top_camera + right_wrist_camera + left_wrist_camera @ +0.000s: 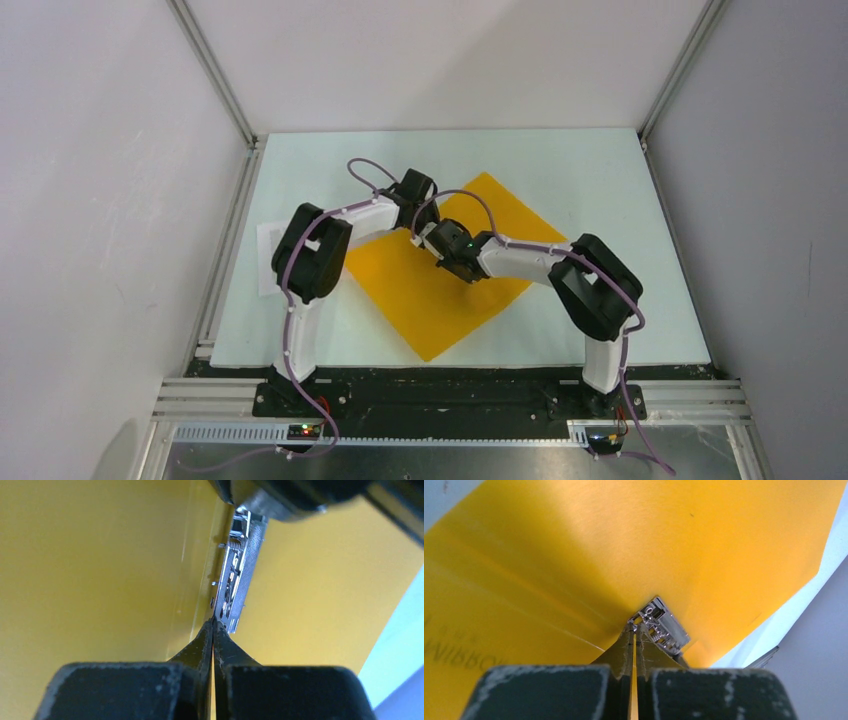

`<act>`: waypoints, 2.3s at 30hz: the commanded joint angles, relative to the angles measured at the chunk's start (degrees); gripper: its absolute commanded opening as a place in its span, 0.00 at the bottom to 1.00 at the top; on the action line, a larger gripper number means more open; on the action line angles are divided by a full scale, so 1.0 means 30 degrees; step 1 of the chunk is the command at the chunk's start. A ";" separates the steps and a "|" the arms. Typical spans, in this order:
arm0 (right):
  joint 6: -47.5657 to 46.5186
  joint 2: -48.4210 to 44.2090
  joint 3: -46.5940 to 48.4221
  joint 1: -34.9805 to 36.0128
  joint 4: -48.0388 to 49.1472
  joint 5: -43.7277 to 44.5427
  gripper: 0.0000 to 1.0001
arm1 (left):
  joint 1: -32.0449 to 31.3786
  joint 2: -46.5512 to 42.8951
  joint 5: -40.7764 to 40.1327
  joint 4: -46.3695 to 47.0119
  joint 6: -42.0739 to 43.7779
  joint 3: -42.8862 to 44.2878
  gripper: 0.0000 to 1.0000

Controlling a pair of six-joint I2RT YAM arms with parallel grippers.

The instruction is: Put the files into the folder

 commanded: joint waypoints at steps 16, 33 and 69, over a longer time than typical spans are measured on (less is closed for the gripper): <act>0.0101 -0.7852 0.2610 -0.7553 -0.1492 -0.8299 0.02 | 0.0159 0.0583 -0.1197 -0.1568 0.1637 -0.0268 0.28; -0.4941 -0.1757 0.4036 -1.1943 -0.2635 -1.4635 0.37 | 0.2053 -0.3865 -0.0822 -0.5099 1.1890 0.4071 0.71; -0.1633 0.5899 1.3987 -1.4255 -0.5445 -1.3933 0.41 | 0.3774 -0.4002 1.3091 -0.6808 1.6572 -0.6162 0.48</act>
